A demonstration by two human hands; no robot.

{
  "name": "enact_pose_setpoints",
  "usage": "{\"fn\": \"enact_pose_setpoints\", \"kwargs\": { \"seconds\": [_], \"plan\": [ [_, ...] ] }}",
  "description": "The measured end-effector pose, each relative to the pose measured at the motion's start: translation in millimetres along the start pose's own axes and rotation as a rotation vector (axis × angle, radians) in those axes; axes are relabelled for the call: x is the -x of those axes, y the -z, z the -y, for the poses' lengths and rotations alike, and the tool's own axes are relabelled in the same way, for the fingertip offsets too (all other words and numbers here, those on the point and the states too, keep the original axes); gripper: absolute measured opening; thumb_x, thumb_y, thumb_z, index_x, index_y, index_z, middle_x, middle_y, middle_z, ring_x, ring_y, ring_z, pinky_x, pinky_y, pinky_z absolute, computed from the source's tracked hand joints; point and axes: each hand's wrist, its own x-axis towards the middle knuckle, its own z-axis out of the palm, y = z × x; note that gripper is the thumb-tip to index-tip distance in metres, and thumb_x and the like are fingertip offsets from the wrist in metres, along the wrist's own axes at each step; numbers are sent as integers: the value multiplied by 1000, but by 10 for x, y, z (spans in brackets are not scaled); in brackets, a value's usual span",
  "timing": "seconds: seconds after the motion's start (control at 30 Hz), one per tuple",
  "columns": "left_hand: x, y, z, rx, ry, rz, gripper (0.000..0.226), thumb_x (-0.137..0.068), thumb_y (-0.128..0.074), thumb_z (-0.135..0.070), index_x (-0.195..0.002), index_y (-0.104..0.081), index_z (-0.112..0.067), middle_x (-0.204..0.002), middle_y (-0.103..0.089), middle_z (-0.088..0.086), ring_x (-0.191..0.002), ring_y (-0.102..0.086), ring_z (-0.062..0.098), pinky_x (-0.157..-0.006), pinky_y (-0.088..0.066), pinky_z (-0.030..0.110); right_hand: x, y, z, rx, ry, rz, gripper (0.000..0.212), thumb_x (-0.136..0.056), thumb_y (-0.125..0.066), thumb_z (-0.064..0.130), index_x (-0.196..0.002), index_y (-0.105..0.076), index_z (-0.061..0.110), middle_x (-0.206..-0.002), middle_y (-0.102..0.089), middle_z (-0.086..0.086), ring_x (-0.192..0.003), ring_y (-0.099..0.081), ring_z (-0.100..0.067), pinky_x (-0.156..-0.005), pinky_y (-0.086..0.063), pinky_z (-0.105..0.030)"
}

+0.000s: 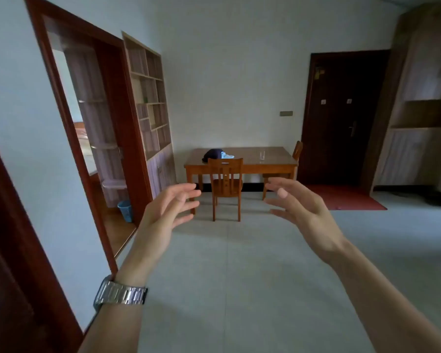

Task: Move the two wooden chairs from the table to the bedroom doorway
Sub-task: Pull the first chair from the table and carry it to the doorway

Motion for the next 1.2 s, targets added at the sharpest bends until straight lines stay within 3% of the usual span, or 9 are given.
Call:
{"fn": "enact_pose_setpoints", "kwargs": {
  "seconds": [0.2, 0.43, 0.67, 0.87, 1.03, 1.2],
  "plan": [
    [-1044, 2, 431, 20, 8, 38, 47, -94, -54, -58, -129, -67, -29, -133, -74, -4, -124, -72, 18, -101, -59, 39, -890, -5, -435, -7, -24, -41, 53, -88, -61, 64, -133, -64, 36, -133, -68, 15, -120, -67, -14, -101, -54, -44],
    [-2338, -352, 1416, 13, -4, 98, 31, -96, -55, -59, -118, -73, -48, -133, -74, -5, -124, -72, 18, -103, -57, 44, -2045, 259, -1543, -28, -25, -80, 54, -90, -61, 57, -136, -62, 30, -134, -68, 9, -119, -69, -17, -101, -54, -45],
    [-3785, -701, 2242, -8, 19, 93, 47, -86, -62, -79, -119, -73, -48, -133, -74, -5, -124, -72, 19, -104, -56, 46, -3510, 617, -2526, -43, -10, -24, 53, -89, -60, 59, -134, -62, 31, -133, -68, 11, -120, -68, -16, -102, -55, -47],
    [-4900, -620, 2913, -5, 50, 27, 47, -83, -67, -78, -116, -75, -46, -130, -76, -4, -123, -73, 21, -106, -54, 51, -4838, 613, -3248, -62, -9, 55, 57, -90, -59, 60, -136, -61, 27, -134, -67, 7, -120, -68, -18, -104, -52, -52],
    [-5749, -542, 3634, -22, 54, 0, 37, -92, -59, -57, -121, -72, -37, -130, -75, -2, -125, -71, 22, -109, -54, 53, -5854, 344, -3918, -55, 10, 107, 61, -89, -61, 65, -137, -60, 28, -134, -68, 9, -120, -68, -18, -104, -53, -50],
    [-6856, -421, 4365, -43, 4, 27, 56, -90, -58, -74, -130, -65, -34, -133, -73, -5, -125, -71, 15, -106, -57, 43, -6992, 32, -4515, -41, 19, 134, 57, -91, -59, 58, -137, -60, 26, -134, -67, 4, -121, -67, -20, -102, -54, -46]
  ]
}}
